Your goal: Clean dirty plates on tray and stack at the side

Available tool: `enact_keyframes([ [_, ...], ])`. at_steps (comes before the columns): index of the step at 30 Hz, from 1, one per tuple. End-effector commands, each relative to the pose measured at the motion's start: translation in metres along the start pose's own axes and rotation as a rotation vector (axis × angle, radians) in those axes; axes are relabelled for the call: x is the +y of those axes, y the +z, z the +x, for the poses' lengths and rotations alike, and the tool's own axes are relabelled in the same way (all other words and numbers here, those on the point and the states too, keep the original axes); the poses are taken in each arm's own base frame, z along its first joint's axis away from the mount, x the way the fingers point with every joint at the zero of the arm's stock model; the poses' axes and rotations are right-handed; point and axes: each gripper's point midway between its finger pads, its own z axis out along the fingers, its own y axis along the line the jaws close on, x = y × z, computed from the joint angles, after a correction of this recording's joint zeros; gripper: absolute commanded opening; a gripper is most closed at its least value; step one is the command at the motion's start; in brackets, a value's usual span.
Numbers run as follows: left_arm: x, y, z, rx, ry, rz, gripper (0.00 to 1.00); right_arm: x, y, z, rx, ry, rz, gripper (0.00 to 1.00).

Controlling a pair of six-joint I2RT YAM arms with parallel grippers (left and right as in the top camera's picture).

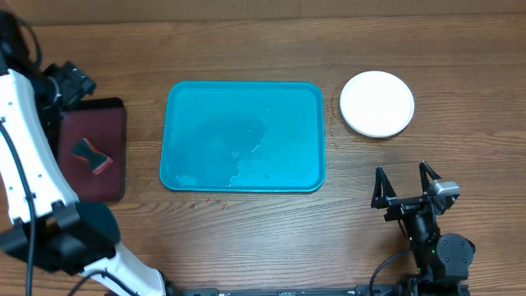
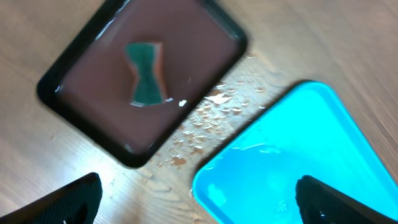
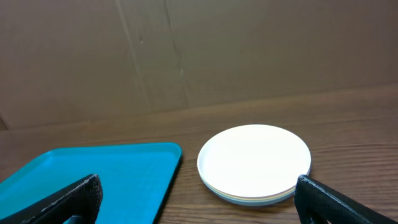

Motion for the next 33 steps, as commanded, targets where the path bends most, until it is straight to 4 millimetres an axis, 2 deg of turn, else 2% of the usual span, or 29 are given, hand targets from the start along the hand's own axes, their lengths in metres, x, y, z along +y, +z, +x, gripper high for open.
enact_keyframes([
  [1, -0.031, -0.018, 0.024, -0.060, 0.196, 0.052, 1.00, -0.003, 0.000, 0.001, -0.009, -0.004, 0.013, 1.00],
  [7, -0.075, -0.025, 0.067, -0.194, 0.542, 0.164, 1.00, -0.003, 0.000, 0.001, -0.009, -0.004, 0.012, 1.00],
  [11, -0.080, -0.018, 0.102, -0.258, 0.702, 0.216, 1.00, -0.003, 0.000, 0.001, -0.009, -0.004, 0.013, 1.00],
  [13, -0.071, -0.012, 0.123, -0.268, 0.748, 0.226, 0.99, -0.003, 0.000, 0.001, -0.009, -0.004, 0.013, 1.00],
  [16, -0.045, -0.005, 0.152, -0.260, 0.756, 0.228, 1.00, -0.003, 0.000, 0.001, -0.009, -0.004, 0.013, 1.00],
  [20, -0.013, -0.002, 0.180, -0.292, 0.753, 0.235, 1.00, -0.003, 0.000, 0.001, -0.009, -0.004, 0.013, 1.00],
  [25, 0.009, -0.009, 0.193, -0.458, 0.797, 0.260, 1.00, -0.003, 0.000, 0.001, -0.009, -0.004, 0.012, 1.00],
  [29, 0.013, -0.007, 0.197, -0.607, 0.791, 0.315, 1.00, -0.003, 0.000, 0.001, -0.009, -0.004, 0.013, 1.00],
  [33, 0.007, 0.002, 0.199, -0.742, 0.772, 0.394, 1.00, -0.003, 0.000, 0.001, -0.009, -0.004, 0.013, 1.00],
])
